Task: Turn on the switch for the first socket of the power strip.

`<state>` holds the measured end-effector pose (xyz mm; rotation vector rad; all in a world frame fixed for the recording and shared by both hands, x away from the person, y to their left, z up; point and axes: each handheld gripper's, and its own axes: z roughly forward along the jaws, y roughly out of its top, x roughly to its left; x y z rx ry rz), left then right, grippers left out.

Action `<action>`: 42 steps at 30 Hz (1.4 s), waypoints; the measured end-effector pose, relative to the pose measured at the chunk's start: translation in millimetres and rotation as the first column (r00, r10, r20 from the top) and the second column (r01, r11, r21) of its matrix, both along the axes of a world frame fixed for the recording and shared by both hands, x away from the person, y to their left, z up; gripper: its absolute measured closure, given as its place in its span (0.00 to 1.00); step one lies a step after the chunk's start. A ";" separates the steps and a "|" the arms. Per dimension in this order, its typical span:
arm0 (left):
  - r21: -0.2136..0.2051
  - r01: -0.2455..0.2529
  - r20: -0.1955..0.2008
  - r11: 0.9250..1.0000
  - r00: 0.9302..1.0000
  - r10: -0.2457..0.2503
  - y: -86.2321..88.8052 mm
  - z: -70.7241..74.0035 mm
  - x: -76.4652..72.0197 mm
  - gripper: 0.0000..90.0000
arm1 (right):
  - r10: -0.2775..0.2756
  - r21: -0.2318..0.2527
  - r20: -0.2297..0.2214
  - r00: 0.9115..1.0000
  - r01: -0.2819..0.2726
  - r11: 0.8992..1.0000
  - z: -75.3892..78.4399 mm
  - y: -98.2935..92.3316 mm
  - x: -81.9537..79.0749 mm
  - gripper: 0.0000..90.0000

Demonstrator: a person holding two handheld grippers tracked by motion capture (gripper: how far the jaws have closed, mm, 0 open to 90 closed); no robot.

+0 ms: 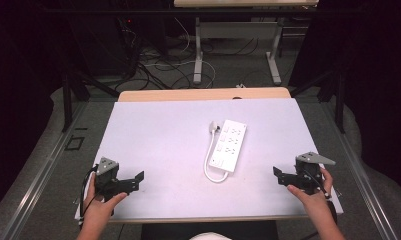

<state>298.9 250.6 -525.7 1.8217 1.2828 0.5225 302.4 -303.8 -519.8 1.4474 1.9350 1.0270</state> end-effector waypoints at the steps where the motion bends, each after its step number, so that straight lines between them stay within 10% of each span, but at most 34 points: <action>1: 0.003 0.003 0.005 1.000 1.000 -0.003 -0.7 0.7 -0.7 0.00 | -0.002 0.003 -0.001 1.000 0.002 1.000 0.1 0.9 0.0 0.13; 19: -0.001 0.031 0.015 1.000 0.999 -0.031 -6.5 1.2 -4.1 0.02 | 0.075 -0.028 -0.025 0.997 -0.075 0.997 10.6 16.7 4.3 0.13; 42: 0.000 0.027 0.006 1.000 1.000 -0.027 -6.9 -0.8 -4.7 0.04 | 0.211 -0.096 -0.107 0.972 -0.221 0.971 30.4 37.6 23.2 0.15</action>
